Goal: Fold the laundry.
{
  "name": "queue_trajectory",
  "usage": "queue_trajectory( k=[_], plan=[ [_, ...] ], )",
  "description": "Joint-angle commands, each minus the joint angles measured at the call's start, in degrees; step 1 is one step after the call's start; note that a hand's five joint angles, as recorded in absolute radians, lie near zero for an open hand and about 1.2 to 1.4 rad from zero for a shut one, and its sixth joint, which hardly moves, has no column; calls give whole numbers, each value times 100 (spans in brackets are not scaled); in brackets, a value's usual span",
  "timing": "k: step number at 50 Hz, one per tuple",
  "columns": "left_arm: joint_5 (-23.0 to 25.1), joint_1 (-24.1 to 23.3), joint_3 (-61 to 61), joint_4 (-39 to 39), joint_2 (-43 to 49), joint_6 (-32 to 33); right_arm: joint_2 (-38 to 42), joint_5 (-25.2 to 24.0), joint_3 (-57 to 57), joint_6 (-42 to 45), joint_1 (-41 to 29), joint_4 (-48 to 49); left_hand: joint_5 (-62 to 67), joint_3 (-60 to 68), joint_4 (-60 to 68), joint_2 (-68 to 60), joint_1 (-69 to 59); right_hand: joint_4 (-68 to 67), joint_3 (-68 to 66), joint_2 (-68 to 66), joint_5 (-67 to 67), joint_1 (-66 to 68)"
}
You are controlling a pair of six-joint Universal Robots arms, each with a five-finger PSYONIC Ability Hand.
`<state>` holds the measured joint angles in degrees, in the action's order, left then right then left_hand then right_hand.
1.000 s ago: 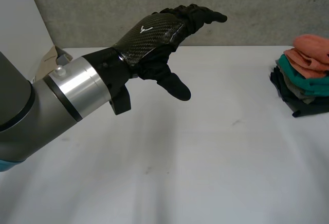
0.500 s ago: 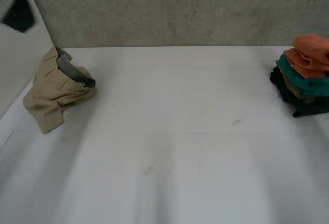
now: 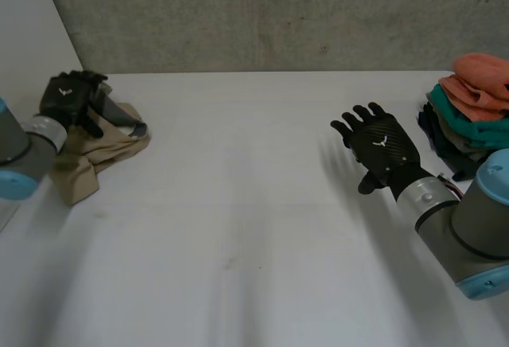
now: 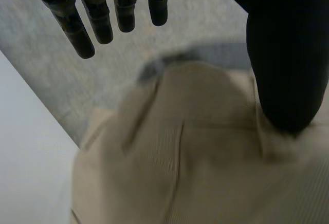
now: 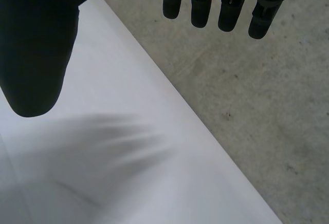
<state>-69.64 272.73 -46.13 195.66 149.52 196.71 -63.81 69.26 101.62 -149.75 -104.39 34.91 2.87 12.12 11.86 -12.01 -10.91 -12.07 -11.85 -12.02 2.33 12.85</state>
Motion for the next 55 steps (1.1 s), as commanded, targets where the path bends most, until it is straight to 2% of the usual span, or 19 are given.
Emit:
queue_trajectory(
  k=[1,3,4,8,11,14,18,22,28,35,37,38,40,43,44,49,52,55],
  plan=[
    [-198,-17,1078,-55,999,280,-9,-71,-45,-212,261,68,3127,3202,3228,-3214,-3323,207,185,202,-233,-285],
    [-304,-53,1150,-11,1009,289,8,-62,-80,-212,288,77,5910,5985,6011,-5996,-6106,207,185,202,-233,-285],
    [-365,-79,1141,24,974,306,9,-53,-89,-212,296,77,6705,6780,6806,-6791,-6901,207,185,202,-233,-285],
    [-778,-237,782,305,264,236,-18,-9,-107,-230,323,69,6713,6788,6814,-6799,-6909,207,185,202,-233,-285],
    [-946,-509,150,569,-658,8,-79,35,-81,-212,297,77,6713,6788,6814,-6799,-6909,207,185,202,-233,-285],
    [-858,-860,-580,824,-1678,-405,-202,79,-28,-230,288,68,6713,6788,6814,-6799,-6909,207,185,202,-233,-285],
    [-499,-1545,-1694,947,-3039,-853,-395,88,69,-238,331,95,6713,6788,6814,-6799,-6909,207,185,202,-233,-285],
    [-173,-2161,-2549,860,-3771,-951,-527,88,86,-274,472,139,6713,6788,6814,-6799,-6909,207,185,202,-233,-285],
    [-67,-3417,-3657,868,-3966,-977,-572,96,-19,-519,770,139,6713,6788,6814,-6799,-6909,207,185,202,-233,-285],
    [-181,-4763,-4044,877,-3114,-986,-291,315,-352,-827,1008,-19,6713,6788,6814,-6799,-6909,207,185,202,-233,-285],
    [-251,-4965,-4044,816,-2929,-977,-203,377,-414,-836,1000,-98,5747,5821,5848,-5833,-5942,207,185,202,-233,-285],
    [-338,-5088,-4036,720,-2824,-968,-168,421,-441,-828,1000,-151,3941,4016,4042,-4027,-4136,207,185,202,-233,-285],
    [-479,-5089,-4044,536,-2901,-916,-88,535,-529,-810,930,-449,1916,1991,2017,-2002,-2112,207,185,202,-233,-285],
    [-620,-4958,-4097,359,-3173,-854,-105,615,-582,-819,885,-757,95,170,196,-181,-290,207,185,202,-233,-285],
    [-708,-4783,-4193,263,-3462,-845,-158,650,-599,-836,851,-940,-287,-212,-186,201,91,207,185,202,-233,-285],
    [-788,-4053,-4729,200,-4535,-871,-589,756,-590,-924,648,-1565,-287,-212,-186,201,91,207,185,202,-233,-285],
    [-595,-3247,-5176,436,-5255,-906,-913,773,-590,-942,499,-2092,-287,-212,-186,201,91,207,185,202,-233,-285],
    [-244,-2507,-5398,525,-5389,-959,-1221,782,-608,-985,140,-3170,-287,-212,-186,201,91,207,185,202,-233,-285]
  ],
)
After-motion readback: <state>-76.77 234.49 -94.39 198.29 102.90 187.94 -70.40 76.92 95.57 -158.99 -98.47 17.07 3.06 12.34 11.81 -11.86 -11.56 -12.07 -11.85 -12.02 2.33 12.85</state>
